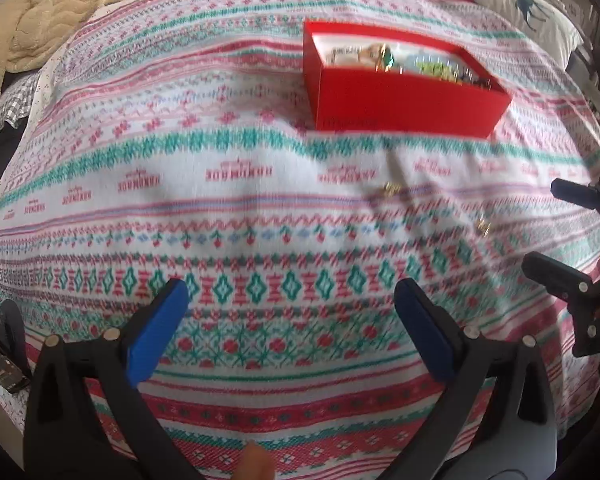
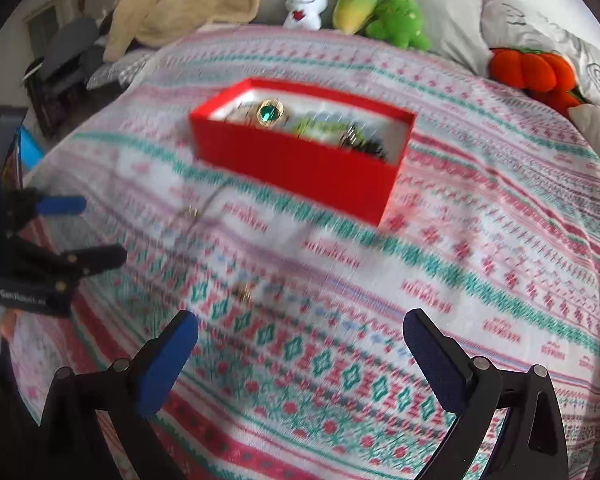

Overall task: Organize jewelry
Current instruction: 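Move both tools back toward the last gold pieces on the cover, then grasp a gold stud with the left tool while the right tool grasps another gold piece, then carry both gold pieces over the red box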

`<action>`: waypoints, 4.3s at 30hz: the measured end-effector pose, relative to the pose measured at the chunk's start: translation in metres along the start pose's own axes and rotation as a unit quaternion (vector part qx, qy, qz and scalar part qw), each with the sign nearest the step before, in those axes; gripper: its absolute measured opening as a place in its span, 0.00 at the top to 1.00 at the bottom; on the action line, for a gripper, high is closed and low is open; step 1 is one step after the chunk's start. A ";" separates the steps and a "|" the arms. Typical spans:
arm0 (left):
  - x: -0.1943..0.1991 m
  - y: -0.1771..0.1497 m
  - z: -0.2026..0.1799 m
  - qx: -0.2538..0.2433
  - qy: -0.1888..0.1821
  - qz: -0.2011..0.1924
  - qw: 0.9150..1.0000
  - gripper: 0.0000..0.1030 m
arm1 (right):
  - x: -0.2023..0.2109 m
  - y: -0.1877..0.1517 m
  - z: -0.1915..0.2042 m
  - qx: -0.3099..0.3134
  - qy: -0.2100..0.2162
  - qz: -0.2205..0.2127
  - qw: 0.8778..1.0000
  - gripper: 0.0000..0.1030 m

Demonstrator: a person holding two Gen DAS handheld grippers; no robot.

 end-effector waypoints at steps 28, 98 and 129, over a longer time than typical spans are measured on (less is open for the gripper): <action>-0.001 -0.012 0.005 -0.021 0.010 -0.036 0.999 0.00 | -0.040 0.003 0.015 0.022 0.013 -0.004 1.000 0.04; -0.018 0.048 -0.067 -0.049 -0.078 -0.026 0.995 0.87 | -0.007 0.013 0.002 -0.022 0.053 -0.021 0.998 0.92; 0.020 0.120 -0.056 0.011 -0.088 -0.079 0.993 0.88 | 0.020 0.098 -0.020 -0.084 0.057 -0.070 0.992 0.92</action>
Point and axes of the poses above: each gripper's, at about its wrist camera, not at the fingertips, and x roughly against the way its jaws point, z to its left, y to its top, the point moved 10 cm from there along -x, roughly the way its jaws point, and after that the axes turned 2 degrees about -z, right-handed, at the moved point
